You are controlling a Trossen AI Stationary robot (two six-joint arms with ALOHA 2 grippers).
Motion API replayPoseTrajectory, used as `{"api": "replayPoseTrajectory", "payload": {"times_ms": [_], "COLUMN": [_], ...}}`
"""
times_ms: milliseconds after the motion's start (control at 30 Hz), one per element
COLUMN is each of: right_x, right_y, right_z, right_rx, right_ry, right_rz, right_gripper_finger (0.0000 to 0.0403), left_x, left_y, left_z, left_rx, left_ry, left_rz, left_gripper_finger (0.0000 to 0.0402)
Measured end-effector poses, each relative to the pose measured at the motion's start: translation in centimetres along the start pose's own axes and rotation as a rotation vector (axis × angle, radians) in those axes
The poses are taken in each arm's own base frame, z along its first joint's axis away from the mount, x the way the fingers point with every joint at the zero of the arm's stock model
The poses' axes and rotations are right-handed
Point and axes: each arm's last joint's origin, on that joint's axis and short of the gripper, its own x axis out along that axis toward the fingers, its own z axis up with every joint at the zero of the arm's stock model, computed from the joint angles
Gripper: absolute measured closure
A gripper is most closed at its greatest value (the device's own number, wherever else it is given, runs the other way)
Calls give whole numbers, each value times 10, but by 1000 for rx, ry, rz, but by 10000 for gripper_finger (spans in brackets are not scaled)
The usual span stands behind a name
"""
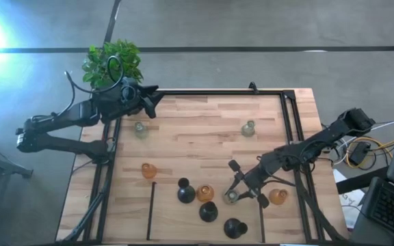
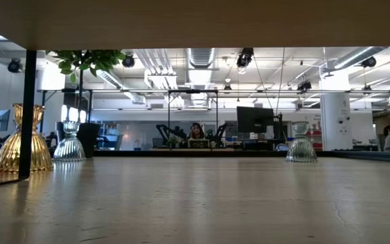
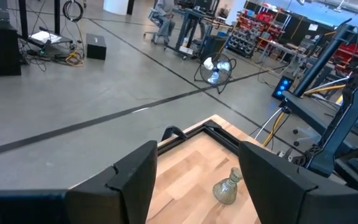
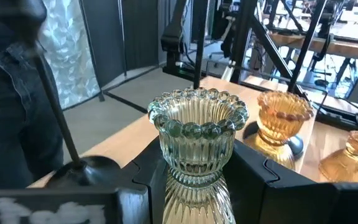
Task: Pick & Place candle stick holders
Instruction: Put the bottom right transparent glass candle holder on the shelf
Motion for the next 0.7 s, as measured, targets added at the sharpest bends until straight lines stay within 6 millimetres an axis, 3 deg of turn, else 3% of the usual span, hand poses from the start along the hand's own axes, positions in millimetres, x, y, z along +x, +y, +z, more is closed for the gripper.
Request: {"api": "replayPoseTrajectory", "payload": {"times_ms": [700], "right_x": [17], "right_y": [-2], "right_z": [-14], "right_rx": [75], "right_ry": [26], "right_rz": [-1], "right_gripper_finger": [286], "left_x": [0], "left_y": [0], "left_z": [-1], "left_rx": [-4], "left_ry": [2], "left_rz": [0], "left_gripper_finger": [172]}}
